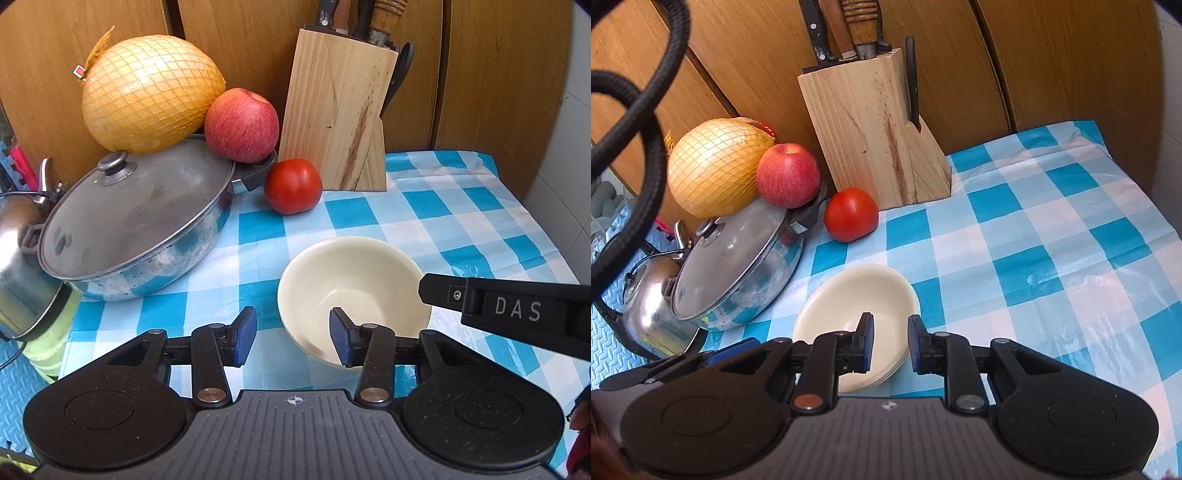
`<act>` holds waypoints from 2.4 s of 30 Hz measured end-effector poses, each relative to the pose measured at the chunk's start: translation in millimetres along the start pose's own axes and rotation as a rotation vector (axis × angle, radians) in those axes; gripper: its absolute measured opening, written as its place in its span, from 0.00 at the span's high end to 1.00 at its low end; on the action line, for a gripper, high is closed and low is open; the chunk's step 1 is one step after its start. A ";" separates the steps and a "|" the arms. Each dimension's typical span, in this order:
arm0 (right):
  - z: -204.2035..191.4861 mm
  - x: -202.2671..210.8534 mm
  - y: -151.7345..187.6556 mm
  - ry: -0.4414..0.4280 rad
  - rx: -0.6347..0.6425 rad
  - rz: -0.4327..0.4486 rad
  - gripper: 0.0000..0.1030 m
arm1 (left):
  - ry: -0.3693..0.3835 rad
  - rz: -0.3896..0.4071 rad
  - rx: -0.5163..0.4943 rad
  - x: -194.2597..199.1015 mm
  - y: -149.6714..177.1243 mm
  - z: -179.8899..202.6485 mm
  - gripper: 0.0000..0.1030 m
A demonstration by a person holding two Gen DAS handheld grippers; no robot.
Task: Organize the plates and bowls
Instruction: 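Carry the small cream bowl with both grippers and lower it into the stacked cream bowls, then grasp the stack of cream bowls rim with both grippers and lift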
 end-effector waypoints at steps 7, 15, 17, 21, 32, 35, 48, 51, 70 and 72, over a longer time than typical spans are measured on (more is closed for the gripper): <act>11.6 -3.5 1.7 0.027 -0.014 -0.002 0.72 | 0.019 -0.018 0.045 -7.5 3.4 -5.2 0.27; 15.9 -18.6 3.4 0.035 -0.032 -0.034 0.72 | 0.045 -0.059 0.091 -23.7 4.1 -10.6 0.22; 16.2 -21.6 3.3 0.038 -0.032 -0.037 0.72 | 0.049 -0.063 0.099 -26.1 3.4 -11.8 0.22; 19.1 -25.7 3.1 0.042 -0.040 -0.045 0.72 | 0.050 -0.070 0.102 -31.1 3.6 -12.4 0.22; 24.8 -36.9 9.4 0.044 -0.058 -0.088 0.72 | 0.038 -0.082 0.088 -39.8 5.9 -13.0 0.22; 24.7 -40.1 11.0 0.039 -0.060 -0.098 0.72 | 0.036 -0.092 0.087 -43.3 7.3 -12.6 0.24; 25.3 -48.8 14.9 0.027 -0.074 -0.127 0.72 | 0.039 -0.106 0.077 -50.6 9.8 -10.9 0.29; 25.6 -49.7 15.4 0.028 -0.073 -0.130 0.72 | 0.039 -0.111 0.079 -51.9 10.3 -10.5 0.31; 18.5 -58.2 16.5 -0.027 -0.080 -0.152 0.89 | 0.074 -0.157 0.083 -61.9 16.0 -3.3 0.61; 17.4 -58.0 16.5 -0.027 -0.076 -0.151 0.89 | 0.077 -0.157 0.079 -62.0 16.0 -2.0 0.61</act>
Point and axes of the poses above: each gripper's, at about its wrist camera, not at the fingertips, and x roughly against the way its jaws point, z to its right, y to its underside, the point moved 9 cm from there along -x, roughly the way its jaws point, and after that the axes turned 6 degrees about z, right-handed, at the moved point
